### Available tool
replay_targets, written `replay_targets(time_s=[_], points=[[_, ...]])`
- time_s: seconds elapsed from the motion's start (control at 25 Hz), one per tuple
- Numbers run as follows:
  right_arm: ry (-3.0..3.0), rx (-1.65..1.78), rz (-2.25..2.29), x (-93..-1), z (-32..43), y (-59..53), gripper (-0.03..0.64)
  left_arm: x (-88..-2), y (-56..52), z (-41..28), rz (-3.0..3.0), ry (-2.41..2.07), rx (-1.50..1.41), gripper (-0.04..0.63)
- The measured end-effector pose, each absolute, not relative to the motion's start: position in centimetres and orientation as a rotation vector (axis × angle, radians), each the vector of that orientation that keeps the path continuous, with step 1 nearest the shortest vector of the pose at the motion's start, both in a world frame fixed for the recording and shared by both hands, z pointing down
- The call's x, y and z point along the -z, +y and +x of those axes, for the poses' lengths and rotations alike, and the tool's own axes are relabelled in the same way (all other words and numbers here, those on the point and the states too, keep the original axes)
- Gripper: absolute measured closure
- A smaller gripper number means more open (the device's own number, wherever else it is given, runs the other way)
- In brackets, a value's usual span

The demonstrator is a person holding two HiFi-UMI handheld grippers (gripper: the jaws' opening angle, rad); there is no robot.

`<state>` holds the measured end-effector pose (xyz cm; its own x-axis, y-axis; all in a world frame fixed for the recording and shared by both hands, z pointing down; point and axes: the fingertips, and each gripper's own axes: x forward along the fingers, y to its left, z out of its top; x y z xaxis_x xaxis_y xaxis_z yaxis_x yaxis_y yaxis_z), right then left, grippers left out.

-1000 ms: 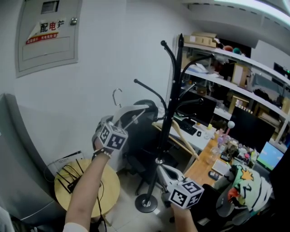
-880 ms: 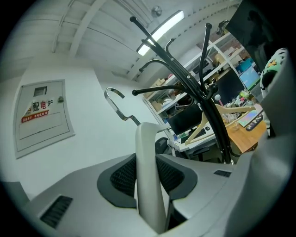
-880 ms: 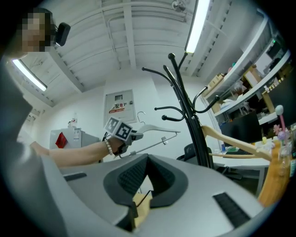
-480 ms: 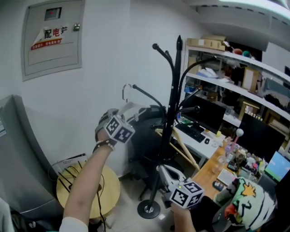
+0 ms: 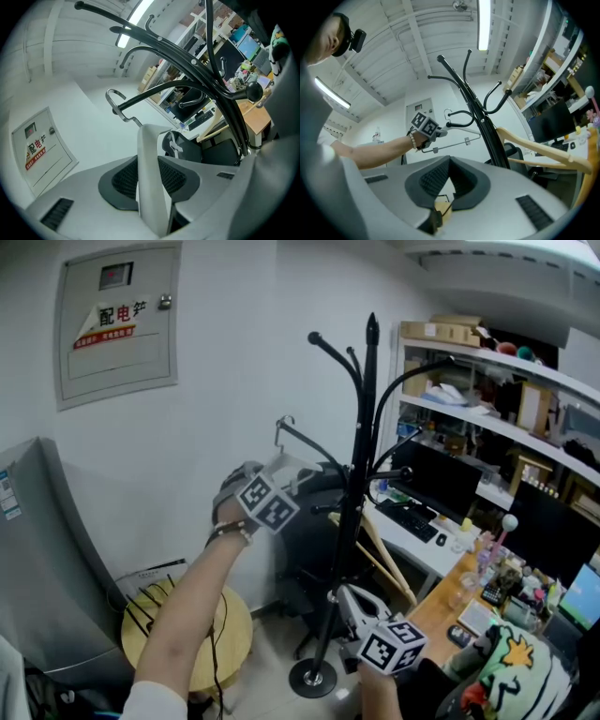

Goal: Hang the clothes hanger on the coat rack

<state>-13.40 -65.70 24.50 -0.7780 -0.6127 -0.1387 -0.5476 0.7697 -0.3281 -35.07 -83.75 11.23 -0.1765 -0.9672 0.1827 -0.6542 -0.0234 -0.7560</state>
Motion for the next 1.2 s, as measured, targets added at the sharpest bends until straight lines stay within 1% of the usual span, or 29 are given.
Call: replay_targets(time_s=[0.36,1.2], points=[[2.721,0.408,-0.917,-24.7,-12.5,-66.1,0.608,-13.9,-84.8,-32.5,-1.703,1.799,1.105,0.472],[2.671,0.463,-0.953,-26.1,-10.2,-64.9,0.609,-19.0,-84.0,-26.4,-1.742,1.668,1.104,0.472]])
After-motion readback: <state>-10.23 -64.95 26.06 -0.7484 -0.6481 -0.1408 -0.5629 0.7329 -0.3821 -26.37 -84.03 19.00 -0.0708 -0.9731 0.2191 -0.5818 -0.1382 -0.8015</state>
